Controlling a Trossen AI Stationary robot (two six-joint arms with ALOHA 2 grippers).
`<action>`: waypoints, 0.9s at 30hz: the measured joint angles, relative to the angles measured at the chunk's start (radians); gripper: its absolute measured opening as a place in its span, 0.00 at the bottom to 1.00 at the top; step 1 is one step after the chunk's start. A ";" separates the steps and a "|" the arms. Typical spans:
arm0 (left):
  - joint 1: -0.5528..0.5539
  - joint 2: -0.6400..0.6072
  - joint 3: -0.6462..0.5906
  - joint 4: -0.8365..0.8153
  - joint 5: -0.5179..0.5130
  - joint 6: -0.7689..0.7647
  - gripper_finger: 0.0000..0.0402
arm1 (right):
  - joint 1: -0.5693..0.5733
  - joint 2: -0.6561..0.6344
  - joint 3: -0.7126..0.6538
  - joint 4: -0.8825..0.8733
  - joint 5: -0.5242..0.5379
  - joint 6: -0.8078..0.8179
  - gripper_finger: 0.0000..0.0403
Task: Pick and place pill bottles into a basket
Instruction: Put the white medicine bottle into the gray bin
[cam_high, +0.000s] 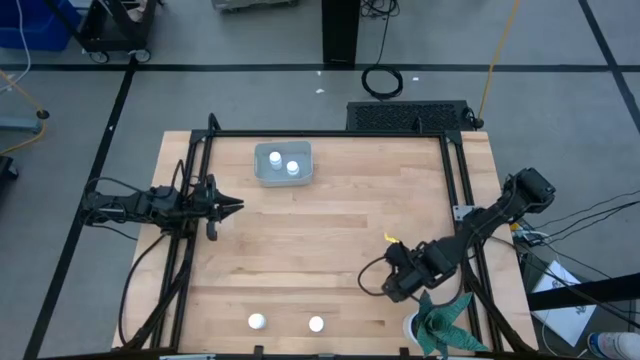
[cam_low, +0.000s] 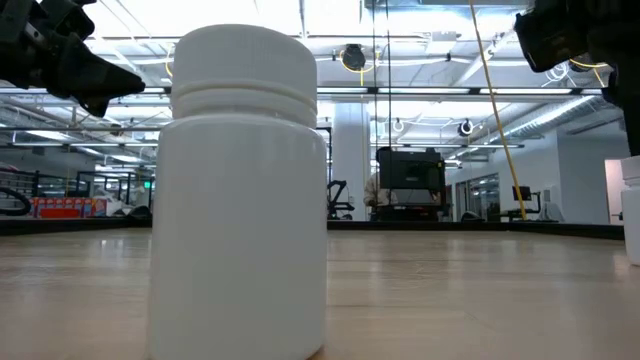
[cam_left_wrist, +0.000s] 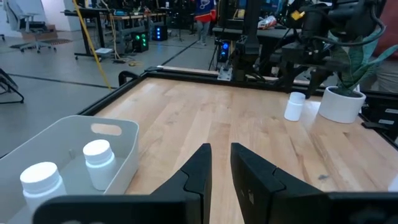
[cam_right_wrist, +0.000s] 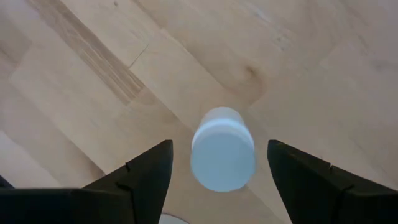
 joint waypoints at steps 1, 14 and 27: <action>0.000 0.000 0.000 0.000 0.000 0.000 0.17 | 0.003 0.000 0.000 0.001 0.004 0.003 0.63; 0.000 0.000 0.000 0.002 0.000 -0.001 0.17 | 0.016 0.000 -0.077 0.085 0.017 0.023 0.63; 0.000 0.000 0.000 0.002 0.000 -0.004 0.17 | 0.016 0.000 -0.077 0.083 0.001 0.045 0.60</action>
